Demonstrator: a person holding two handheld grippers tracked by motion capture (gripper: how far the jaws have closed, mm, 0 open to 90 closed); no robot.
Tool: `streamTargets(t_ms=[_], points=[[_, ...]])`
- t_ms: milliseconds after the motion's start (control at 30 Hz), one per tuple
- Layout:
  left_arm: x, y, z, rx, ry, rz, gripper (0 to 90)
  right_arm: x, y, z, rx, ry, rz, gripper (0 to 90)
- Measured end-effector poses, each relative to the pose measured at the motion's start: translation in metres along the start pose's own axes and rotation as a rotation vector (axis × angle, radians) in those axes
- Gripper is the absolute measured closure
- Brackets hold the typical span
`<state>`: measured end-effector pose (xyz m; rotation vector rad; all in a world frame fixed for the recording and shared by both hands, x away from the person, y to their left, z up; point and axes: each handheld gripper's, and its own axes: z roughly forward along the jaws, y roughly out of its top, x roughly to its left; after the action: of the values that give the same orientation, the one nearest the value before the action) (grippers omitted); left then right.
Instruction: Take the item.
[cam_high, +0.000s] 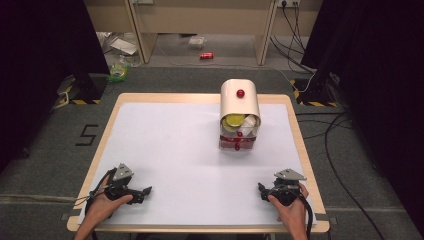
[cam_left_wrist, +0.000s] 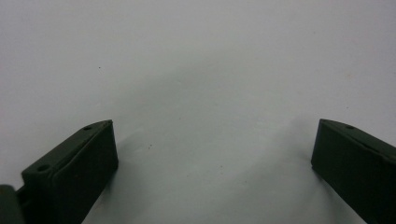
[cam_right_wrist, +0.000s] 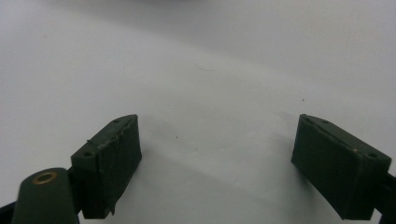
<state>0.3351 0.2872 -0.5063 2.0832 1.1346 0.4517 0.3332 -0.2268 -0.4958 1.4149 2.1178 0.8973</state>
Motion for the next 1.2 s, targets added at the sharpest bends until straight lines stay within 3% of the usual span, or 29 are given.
streamTargets(t_ms=[267,633,833,1200], points=[[0.000,0.000,0.000,0.000,0.000,0.000,0.0,0.001,0.003,0.000,-0.003,0.001,0.004,19.0],[0.000,0.000,0.000,0.001,0.001,0.001,0.0,0.003,0.023,-0.014,-0.111,-0.004,0.011,20.4],[0.000,0.000,0.000,0.002,0.001,0.002,0.0,0.006,0.038,-0.023,-0.167,0.016,0.014,22.4],[0.000,0.000,0.000,0.001,0.001,0.001,0.0,0.018,0.069,-0.030,-0.236,0.050,-0.030,25.3]])
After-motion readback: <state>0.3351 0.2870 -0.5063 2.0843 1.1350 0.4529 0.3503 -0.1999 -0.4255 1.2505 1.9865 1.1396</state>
